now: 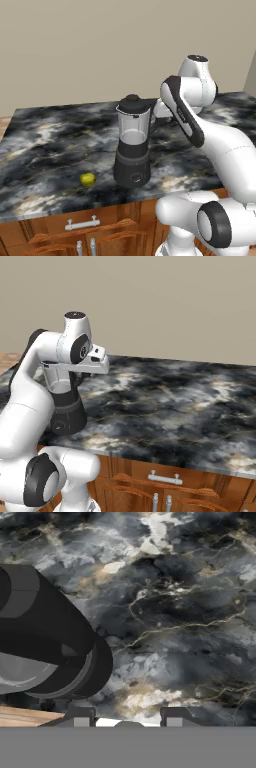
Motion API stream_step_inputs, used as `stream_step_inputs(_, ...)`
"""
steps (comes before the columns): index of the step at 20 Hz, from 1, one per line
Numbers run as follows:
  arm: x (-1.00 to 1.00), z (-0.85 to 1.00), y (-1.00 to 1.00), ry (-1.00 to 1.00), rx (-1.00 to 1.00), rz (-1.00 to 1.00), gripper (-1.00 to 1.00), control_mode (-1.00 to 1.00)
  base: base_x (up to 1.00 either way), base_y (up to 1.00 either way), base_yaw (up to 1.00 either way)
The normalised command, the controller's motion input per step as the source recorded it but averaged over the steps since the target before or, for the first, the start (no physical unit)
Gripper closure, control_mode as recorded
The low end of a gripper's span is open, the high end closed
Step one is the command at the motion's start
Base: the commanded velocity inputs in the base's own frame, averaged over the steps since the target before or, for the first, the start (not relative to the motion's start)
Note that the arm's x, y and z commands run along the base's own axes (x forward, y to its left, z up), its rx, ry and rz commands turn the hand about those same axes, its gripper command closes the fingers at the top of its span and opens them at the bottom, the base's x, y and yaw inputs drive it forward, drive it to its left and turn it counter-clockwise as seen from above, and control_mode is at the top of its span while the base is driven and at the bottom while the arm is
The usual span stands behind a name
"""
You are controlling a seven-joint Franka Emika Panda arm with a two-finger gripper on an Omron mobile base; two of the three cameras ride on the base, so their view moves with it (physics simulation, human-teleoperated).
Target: Open the blender lid, put the pear in the blender, close the lid, and start the blender.
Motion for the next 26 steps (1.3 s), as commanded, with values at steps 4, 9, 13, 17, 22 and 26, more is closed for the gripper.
stream_step_inputs(4,-0.27,0.01,0.06,-0.09,0.0,0.0,-1.0,-1.0,0.0,0.0,0.0)
stream_step_inputs(9,-0.49,0.75,0.4,-0.28,-0.08,0.0,-1.0,-1.0,0.0,0.0,0.0)
stream_step_inputs(13,-0.04,0.89,0.51,-0.18,-0.09,-0.01,-1.0,-1.0,0.0,0.0,0.0)
stream_step_inputs(17,0.01,0.34,0.16,-0.04,-0.02,0.0,-1.0,-1.0,0.0,0.0,0.0)
stream_step_inputs(22,0.07,0.0,0.11,0.0,0.0,0.0,-1.0,-1.0,0.0,0.0,0.0)
stream_step_inputs(26,0.25,0.0,0.18,0.0,0.0,0.0,-1.0,-1.0,0.0,0.0,0.0)
